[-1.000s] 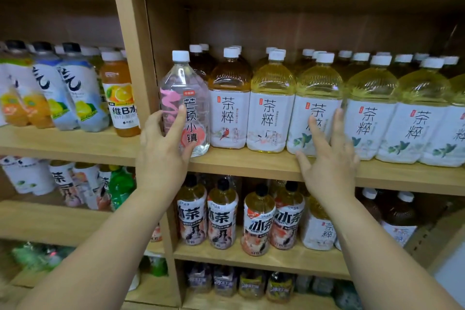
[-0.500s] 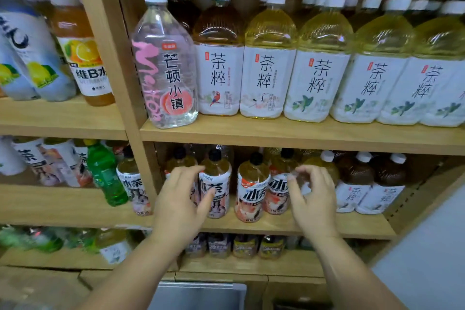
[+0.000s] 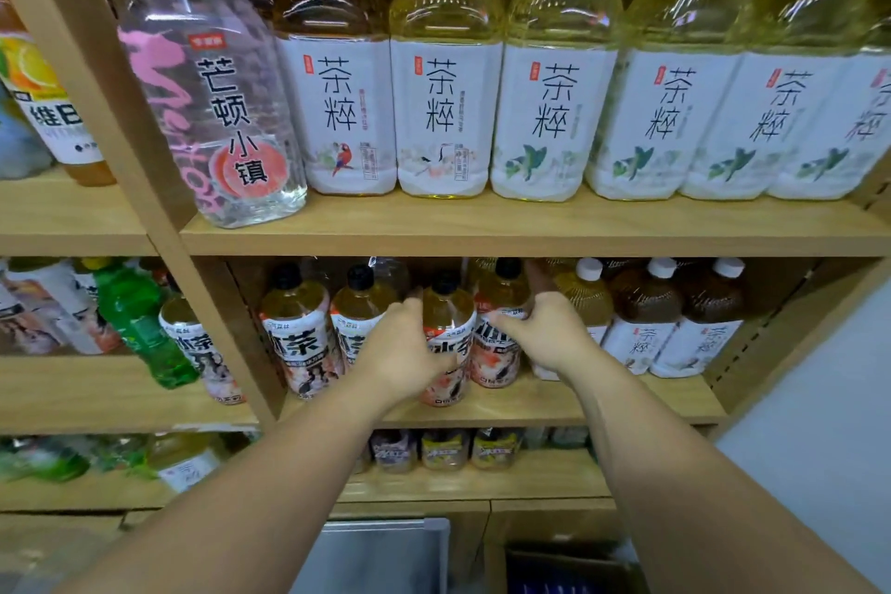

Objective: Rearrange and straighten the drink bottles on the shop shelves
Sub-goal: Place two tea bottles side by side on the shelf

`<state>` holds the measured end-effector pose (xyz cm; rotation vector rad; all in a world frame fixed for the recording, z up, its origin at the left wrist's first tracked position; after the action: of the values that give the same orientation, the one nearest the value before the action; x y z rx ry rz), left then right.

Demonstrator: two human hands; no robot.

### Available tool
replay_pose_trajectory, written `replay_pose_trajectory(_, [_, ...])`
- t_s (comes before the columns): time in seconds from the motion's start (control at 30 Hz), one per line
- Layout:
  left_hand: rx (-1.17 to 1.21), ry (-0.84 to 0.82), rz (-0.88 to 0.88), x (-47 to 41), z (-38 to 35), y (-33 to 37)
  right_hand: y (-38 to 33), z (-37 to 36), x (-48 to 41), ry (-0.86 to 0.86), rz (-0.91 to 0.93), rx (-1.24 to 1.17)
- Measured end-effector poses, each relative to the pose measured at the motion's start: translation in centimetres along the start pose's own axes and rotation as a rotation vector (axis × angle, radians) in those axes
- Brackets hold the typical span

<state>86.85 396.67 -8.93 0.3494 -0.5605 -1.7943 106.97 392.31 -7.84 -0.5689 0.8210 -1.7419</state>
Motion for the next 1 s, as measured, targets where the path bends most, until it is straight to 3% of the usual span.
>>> replay_pose_trajectory(0.23, [0.048, 0.104, 0.025, -0.4, -0.9, 0.4, 1.8, 0.1, 0.9, 0.173, -0.009, 0.125])
replay_pose_trajectory(0.4, [0.132, 0.132, 0.033, -0.2, -2.0, 0.2, 2.7, -0.2, 1.5, 0.143, 0.026, 0.016])
replay_pose_trajectory(0.57, [0.176, 0.166, 0.039, 0.4, -2.2, 0.0, 2.4, -0.7, 1.7, 0.138, 0.049, 0.078])
replay_pose_trajectory(0.87, [0.291, 0.198, -0.025, 4.4, -2.0, -1.8, 3.2, -0.7, 5.0, 0.25, 0.313, 0.122])
replay_pose_trajectory(1.0, [0.261, 0.248, -0.023, 5.5, -1.6, -2.5, 3.3, -2.0, 5.6, 0.15, 0.341, -0.034])
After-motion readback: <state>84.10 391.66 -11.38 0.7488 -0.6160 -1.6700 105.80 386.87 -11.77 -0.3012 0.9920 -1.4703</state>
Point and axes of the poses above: each hand's wrist, its own x-axis away from the middle knuckle, its own z-axis out of the back of the hand, y = z × x, the point moved 4 cm from there along -x, towards the middle knuckle, and after that the axes turned 3 degrees about z, right-handed, at the moved point
